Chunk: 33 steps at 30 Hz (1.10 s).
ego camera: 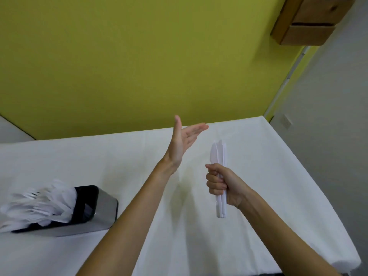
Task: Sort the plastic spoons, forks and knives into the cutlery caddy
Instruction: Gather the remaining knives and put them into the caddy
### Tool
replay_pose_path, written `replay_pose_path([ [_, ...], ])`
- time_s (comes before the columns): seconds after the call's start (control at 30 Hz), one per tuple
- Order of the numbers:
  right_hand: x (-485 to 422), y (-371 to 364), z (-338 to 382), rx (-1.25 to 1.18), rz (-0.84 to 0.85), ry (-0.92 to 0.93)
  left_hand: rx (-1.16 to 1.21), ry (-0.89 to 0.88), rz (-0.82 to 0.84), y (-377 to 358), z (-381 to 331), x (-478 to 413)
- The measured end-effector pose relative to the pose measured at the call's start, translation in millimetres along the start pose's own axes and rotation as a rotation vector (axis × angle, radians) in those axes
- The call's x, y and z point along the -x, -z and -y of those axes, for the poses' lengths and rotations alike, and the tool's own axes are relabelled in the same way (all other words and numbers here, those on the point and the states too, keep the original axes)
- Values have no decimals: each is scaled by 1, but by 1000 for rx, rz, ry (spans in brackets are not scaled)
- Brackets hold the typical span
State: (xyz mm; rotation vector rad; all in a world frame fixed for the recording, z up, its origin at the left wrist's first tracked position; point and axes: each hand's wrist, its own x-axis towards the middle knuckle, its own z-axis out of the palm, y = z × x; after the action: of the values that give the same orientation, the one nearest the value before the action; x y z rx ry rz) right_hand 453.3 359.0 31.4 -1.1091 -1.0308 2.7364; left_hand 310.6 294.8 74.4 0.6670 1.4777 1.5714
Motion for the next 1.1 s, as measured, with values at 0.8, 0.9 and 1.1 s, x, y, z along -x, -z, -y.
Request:
replay_pose_path([
  [0.8,-61,-274,-134,-53,-114,328,-67,-48,-758,313,-12,204],
  [0.9,-63,-287,-140,-127,-229,458,-28,54,-679,327,10,206],
  [1.1,-65,-295,-164,-85,-396,661,179,150,-518,335,31,205],
])
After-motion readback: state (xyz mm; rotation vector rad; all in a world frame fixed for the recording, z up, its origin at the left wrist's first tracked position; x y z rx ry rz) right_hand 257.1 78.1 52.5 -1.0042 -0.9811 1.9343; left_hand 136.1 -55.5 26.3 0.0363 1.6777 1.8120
